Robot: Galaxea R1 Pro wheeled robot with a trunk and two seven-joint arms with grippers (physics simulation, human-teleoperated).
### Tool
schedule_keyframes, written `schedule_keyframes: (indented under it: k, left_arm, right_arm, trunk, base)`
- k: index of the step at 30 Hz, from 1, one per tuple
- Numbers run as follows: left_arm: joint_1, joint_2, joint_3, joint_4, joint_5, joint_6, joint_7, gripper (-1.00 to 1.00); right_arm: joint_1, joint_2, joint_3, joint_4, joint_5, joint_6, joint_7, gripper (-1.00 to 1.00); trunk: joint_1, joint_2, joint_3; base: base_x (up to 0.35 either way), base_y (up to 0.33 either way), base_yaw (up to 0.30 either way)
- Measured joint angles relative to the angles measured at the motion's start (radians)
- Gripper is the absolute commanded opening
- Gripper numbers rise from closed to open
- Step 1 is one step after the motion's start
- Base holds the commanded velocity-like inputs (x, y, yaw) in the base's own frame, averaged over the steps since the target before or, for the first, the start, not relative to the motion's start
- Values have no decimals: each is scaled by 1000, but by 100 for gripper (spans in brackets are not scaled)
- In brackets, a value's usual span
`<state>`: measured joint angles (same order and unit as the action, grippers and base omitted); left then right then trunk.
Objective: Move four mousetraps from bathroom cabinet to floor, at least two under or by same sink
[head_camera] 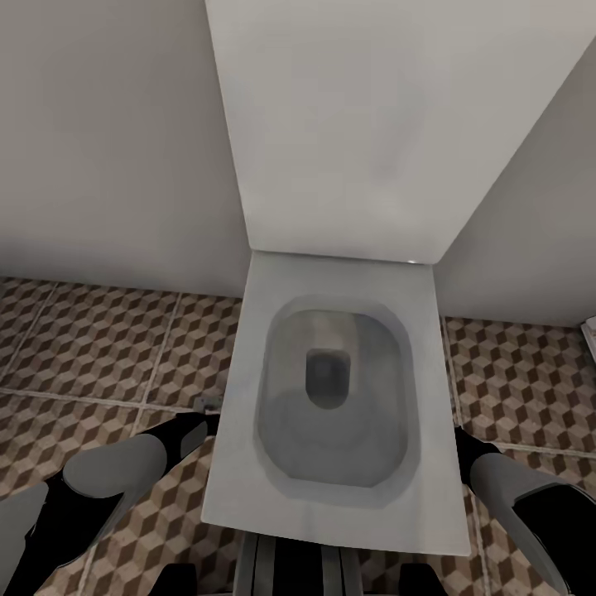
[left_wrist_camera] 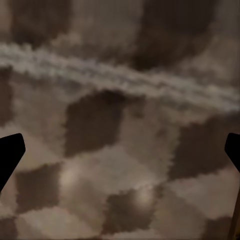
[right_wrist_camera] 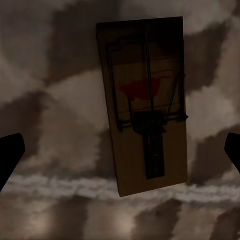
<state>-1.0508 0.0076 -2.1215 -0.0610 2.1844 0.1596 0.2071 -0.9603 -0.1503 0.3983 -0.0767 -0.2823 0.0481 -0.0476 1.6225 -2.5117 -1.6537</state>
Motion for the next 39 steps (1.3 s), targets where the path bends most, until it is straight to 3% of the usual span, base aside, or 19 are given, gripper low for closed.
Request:
schedule_keyframes:
  k: [26,39]
  left_arm:
    - [0,0,0,0,0,-12,0,100]
    - [0,0,0,0,0,-12,0,100]
  right_arm:
    - [0,0,-1,0,0,0,0,100]
    - [0,0,0,-1,0,0,0,100]
  trunk:
    - [0,0,0]
    - [0,0,2]
  base:
    - [0,0,-1]
    - [0,0,-102]
